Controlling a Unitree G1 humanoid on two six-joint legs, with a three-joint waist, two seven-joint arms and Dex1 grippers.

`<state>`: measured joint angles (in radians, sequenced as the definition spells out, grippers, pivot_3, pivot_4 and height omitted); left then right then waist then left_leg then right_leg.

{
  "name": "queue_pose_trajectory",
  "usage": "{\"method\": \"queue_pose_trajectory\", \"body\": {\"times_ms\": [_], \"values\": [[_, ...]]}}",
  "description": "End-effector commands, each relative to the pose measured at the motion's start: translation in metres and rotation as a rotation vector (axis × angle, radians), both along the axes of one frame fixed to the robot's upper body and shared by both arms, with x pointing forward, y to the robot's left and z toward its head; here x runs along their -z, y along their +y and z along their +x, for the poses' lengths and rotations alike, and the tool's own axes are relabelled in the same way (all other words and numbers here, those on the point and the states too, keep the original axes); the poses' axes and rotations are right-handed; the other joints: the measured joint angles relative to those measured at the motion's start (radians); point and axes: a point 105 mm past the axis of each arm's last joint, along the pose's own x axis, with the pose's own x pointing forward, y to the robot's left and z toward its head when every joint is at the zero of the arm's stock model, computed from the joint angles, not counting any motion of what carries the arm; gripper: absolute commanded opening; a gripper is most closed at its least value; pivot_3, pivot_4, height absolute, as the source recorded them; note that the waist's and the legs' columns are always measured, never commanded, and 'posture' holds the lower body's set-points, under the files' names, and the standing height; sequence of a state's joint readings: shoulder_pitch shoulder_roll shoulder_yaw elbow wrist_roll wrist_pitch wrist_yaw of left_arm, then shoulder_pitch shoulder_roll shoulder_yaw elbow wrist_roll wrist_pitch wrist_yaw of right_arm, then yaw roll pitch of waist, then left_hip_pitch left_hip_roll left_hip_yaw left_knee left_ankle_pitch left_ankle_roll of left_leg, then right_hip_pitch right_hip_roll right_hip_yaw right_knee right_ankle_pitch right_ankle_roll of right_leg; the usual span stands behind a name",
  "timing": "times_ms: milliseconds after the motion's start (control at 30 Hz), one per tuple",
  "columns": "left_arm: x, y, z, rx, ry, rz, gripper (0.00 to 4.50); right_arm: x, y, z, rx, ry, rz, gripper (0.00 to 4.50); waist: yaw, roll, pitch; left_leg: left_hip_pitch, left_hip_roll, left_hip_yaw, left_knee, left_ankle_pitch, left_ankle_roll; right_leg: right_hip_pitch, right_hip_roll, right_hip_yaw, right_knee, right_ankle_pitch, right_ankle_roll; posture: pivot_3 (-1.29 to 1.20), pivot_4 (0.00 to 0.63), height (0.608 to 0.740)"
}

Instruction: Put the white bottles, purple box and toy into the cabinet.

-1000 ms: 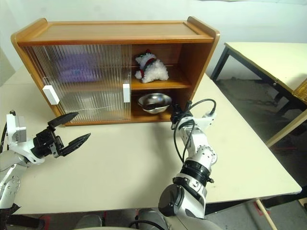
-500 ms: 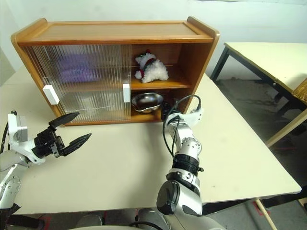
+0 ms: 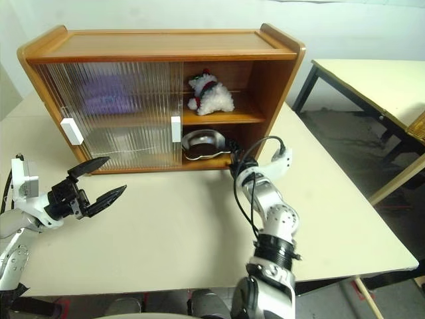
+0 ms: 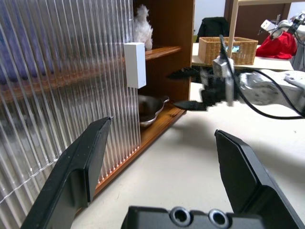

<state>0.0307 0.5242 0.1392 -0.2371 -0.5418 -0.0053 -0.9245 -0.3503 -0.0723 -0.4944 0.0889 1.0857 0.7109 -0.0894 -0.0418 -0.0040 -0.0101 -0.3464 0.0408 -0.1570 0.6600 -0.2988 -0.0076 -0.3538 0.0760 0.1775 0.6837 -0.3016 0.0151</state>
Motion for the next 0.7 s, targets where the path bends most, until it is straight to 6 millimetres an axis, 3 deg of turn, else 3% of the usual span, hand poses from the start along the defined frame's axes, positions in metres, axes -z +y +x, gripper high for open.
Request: {"method": "queue_pose_trajectory", "body": {"times_ms": [33, 133, 233, 333, 633, 667, 700], "values": [[0.002, -0.001, -0.003, 0.007, 0.005, 0.004, 4.5, 0.01, 0.005, -0.018, -0.112, 0.016, -0.154, 4.46, 0.0, 0.0, 0.0, 0.0, 0.0, 0.0, 0.0, 0.0, 0.0, 0.001, 0.0, 0.0, 0.0, 0.0, 0.001, -0.03, 0.001, 0.74], [0.003, 0.0, -0.004, 0.005, 0.009, 0.006, 4.5, 0.015, 0.006, -0.035, -0.196, 0.007, -0.276, 4.46, 0.0, 0.0, 0.0, 0.001, 0.0, 0.0, 0.001, 0.0, 0.0, 0.002, 0.0, 0.001, 0.0, -0.001, 0.002, -0.03, 0.001, 0.74], [0.003, 0.001, -0.005, 0.002, 0.01, 0.006, 4.5, 0.003, 0.037, -0.058, -0.442, -0.119, -0.396, 4.46, -0.001, -0.001, 0.0, 0.001, -0.001, 0.0, 0.001, 0.0, 0.0, 0.002, 0.0, 0.001, 0.0, -0.003, 0.006, -0.03, 0.002, 0.74], [0.003, 0.002, -0.005, 0.0, 0.011, 0.007, 4.5, -0.01, 0.065, -0.071, -0.611, -0.22, -0.442, 3.86, -0.009, -0.002, -0.001, 0.001, -0.001, 0.001, 0.001, 0.0, 0.0, 0.003, 0.002, 0.001, 0.0, -0.005, 0.008, -0.03, 0.001, 0.74], [0.003, 0.006, -0.005, -0.017, 0.011, 0.014, 4.5, -0.054, 0.126, -0.053, -0.755, -0.45, -0.553, 0.35, -0.008, -0.004, -0.002, 0.002, -0.001, 0.0, 0.003, 0.001, -0.001, 0.003, 0.002, 0.001, 0.0, -0.004, 0.001, -0.02, 0.0, 0.74], [0.003, 0.007, -0.005, -0.018, 0.01, 0.014, 4.5, -0.056, 0.129, -0.049, -0.746, -0.455, -0.56, 0.01, -0.008, -0.004, -0.002, 0.003, 0.0, 0.0, 0.002, 0.002, 0.0, 0.003, 0.002, 0.001, 0.0, -0.004, 0.0, -0.02, 0.0, 0.74], [0.003, 0.008, -0.005, -0.022, 0.009, 0.014, 4.5, -0.06, 0.134, -0.042, -0.73, -0.465, -0.57, 0.01, -0.007, -0.004, -0.002, 0.003, 0.0, 0.0, 0.002, 0.002, 0.0, 0.002, 0.002, 0.001, 0.0, -0.003, -0.001, -0.01, 0.0, 0.74]]}}
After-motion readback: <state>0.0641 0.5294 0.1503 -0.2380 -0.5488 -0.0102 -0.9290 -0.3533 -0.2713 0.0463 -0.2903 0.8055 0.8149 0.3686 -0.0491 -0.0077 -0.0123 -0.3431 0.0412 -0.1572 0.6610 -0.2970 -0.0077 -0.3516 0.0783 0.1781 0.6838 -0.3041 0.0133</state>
